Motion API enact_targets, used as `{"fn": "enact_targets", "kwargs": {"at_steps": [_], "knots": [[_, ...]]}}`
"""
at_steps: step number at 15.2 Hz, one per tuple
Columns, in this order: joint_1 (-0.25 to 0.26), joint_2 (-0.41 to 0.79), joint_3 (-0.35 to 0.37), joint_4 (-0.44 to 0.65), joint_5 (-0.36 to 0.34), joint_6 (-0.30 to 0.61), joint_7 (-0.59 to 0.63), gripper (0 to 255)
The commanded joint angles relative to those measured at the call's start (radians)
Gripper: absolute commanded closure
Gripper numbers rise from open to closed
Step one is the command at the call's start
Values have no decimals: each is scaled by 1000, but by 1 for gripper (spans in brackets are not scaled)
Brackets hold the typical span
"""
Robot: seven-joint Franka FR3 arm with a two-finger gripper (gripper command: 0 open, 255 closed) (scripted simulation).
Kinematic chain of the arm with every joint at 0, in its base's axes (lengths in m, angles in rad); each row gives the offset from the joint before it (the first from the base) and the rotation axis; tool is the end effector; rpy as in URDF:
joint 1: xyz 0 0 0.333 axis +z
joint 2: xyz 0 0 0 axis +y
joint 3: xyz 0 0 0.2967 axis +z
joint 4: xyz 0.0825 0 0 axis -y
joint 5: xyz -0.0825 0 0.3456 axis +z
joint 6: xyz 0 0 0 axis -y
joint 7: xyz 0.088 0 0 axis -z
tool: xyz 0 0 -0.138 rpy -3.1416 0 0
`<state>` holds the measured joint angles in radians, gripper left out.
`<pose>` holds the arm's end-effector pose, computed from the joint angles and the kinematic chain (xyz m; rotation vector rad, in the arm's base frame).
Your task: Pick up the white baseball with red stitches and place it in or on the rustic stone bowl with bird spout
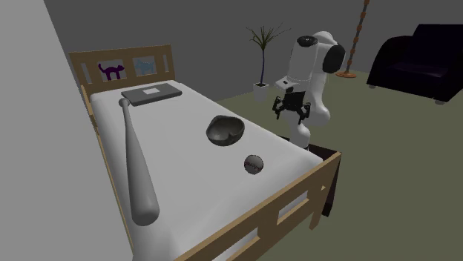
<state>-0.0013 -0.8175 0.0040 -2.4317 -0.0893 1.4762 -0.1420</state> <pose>0.2571 -0.0121 0.5154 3.0438 0.2149 -0.2203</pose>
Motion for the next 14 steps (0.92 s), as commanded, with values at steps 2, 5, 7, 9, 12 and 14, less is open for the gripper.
{"fn": "enact_targets", "kwargs": {"at_steps": [2, 5, 7, 9, 12, 14], "knots": [[0, 36, 0, 14, -9, 27, -5, 0], [0, 147, -1, 64, -34, 101, -18, 0], [0, 220, 0, 103, -51, 145, -25, 0], [-1, 293, 1, 147, -67, 184, -32, 0], [-2, 403, 5, 221, -91, 233, -40, 0], [-3, 475, 8, 276, -108, 260, -45, 0]]}}
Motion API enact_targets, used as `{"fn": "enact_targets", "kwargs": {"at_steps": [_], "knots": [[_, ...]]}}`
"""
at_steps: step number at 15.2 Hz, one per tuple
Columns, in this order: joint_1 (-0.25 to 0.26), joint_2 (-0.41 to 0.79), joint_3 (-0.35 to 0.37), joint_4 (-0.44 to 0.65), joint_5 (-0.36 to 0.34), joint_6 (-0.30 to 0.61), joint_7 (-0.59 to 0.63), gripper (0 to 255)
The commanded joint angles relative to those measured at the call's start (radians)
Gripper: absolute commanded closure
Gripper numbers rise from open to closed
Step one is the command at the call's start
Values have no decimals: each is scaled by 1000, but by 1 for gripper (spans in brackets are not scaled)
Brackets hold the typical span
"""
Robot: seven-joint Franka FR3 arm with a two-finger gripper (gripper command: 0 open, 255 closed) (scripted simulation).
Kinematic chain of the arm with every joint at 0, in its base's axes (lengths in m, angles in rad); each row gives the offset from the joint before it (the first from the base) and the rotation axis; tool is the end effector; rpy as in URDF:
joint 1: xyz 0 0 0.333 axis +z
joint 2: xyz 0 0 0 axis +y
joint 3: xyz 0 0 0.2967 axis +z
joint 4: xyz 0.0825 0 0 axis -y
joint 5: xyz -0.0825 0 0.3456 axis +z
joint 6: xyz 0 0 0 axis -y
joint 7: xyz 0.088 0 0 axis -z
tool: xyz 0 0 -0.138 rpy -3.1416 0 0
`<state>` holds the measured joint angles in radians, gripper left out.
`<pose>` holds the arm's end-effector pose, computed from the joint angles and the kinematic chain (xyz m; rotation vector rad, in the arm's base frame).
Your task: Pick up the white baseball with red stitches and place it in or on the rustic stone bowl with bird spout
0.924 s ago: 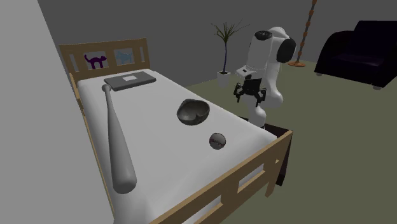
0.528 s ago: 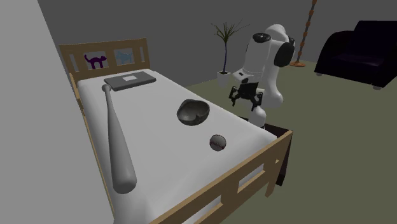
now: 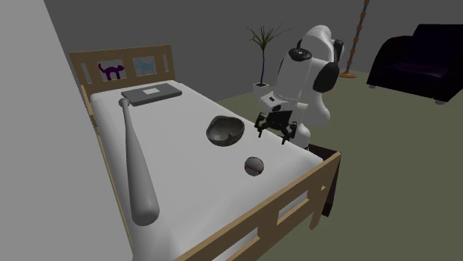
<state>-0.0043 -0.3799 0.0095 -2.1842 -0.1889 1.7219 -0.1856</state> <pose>0.3989 -0.0207 0.4969 2.9383 0.3338 -0.1469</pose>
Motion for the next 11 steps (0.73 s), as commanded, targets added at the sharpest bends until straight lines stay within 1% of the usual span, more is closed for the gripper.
{"fn": "enact_targets", "kwargs": {"at_steps": [1, 8, 9, 11], "knots": [[0, 74, 4, 58, -16, 26, -4, 0], [1, 326, 16, 295, -77, 73, -19, 0], [2, 347, 17, 318, -82, 74, -20, 0], [-1, 348, 14, 293, -84, 101, -19, 0]]}}
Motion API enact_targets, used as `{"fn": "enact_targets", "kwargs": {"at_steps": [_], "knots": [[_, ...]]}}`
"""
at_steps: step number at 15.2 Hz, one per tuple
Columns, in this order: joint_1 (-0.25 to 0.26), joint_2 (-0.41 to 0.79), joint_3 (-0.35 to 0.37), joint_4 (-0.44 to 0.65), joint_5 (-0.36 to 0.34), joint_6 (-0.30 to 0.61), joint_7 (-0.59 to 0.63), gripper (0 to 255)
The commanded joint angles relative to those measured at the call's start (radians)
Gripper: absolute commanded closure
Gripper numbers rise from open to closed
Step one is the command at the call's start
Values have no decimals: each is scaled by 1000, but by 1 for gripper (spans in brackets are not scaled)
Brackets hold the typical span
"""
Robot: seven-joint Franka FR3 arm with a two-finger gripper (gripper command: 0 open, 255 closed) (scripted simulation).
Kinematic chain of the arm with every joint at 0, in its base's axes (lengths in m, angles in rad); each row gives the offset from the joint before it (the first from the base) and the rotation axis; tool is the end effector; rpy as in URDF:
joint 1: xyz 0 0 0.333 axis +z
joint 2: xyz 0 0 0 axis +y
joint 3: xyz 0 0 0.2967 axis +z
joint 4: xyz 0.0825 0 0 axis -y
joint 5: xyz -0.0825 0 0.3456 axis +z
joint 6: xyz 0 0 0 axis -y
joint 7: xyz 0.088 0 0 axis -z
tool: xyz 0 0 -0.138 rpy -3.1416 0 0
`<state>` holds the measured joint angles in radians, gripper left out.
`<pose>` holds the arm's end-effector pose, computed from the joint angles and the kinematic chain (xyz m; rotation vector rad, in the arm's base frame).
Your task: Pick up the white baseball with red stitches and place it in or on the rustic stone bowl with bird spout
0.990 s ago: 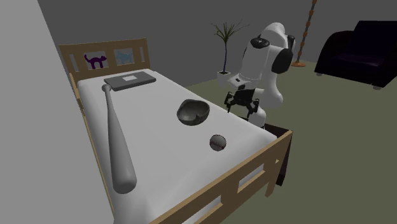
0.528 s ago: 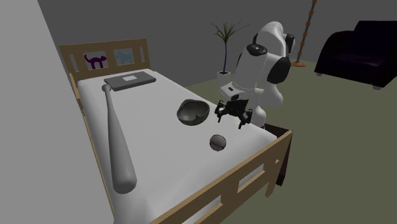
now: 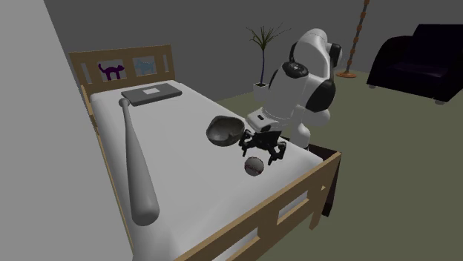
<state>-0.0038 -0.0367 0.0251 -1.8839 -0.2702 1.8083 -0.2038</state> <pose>0.5108 -0.0193 0.4802 2.8515 0.4224 -0.0905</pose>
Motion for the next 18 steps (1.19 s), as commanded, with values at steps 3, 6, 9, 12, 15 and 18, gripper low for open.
{"fn": "enact_targets", "kwargs": {"at_steps": [3, 6, 9, 12, 15, 18], "knots": [[-6, 9, -7, -42, -7, 54, 1, 0], [-10, 13, -11, -71, -10, 87, 3, 0], [-10, 13, -11, -71, -10, 87, 3, 0], [-10, 13, -11, -71, -10, 87, 3, 0], [-10, 13, -11, -71, -10, 87, 3, 255], [-10, 13, -11, -71, -10, 87, 3, 255]]}}
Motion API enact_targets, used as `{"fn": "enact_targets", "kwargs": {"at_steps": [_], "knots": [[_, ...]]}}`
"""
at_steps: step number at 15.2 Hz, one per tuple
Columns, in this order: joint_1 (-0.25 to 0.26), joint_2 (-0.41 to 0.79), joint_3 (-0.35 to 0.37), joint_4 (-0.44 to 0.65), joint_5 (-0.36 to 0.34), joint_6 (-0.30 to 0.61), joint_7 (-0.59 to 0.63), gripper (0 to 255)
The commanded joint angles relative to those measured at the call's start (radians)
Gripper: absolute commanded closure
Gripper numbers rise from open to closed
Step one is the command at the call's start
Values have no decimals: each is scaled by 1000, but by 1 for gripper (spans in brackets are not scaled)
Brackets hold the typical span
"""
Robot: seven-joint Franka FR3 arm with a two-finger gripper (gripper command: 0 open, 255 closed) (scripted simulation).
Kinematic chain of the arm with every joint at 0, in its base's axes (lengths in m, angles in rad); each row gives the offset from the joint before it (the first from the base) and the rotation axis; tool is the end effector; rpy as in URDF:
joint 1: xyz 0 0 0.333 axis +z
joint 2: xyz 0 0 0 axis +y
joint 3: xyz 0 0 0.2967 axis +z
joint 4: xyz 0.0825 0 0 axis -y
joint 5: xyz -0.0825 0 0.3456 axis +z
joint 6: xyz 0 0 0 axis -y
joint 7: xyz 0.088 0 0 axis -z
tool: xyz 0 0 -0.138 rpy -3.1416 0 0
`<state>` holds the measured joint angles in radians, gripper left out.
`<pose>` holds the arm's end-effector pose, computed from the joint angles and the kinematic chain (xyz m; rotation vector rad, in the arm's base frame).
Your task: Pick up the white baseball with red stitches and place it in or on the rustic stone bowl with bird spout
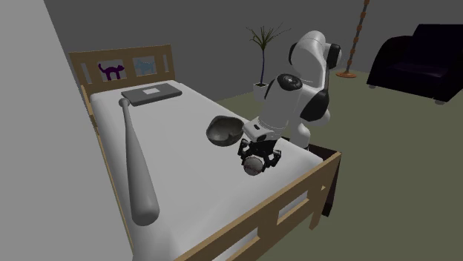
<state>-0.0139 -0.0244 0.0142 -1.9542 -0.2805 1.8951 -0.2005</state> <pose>0.5124 -0.0283 0.4502 2.8492 0.4238 -0.0880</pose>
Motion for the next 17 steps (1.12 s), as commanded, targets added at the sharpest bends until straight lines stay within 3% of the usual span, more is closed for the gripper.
{"fn": "enact_targets", "kwargs": {"at_steps": [1, 5, 17], "knots": [[0, 0, 0, 0, 0, 0, 0, 255], [0, 1, 0, 0, 0, 0, 0, 255], [3, -14, 4, 142, 12, -153, -38, 255]]}}
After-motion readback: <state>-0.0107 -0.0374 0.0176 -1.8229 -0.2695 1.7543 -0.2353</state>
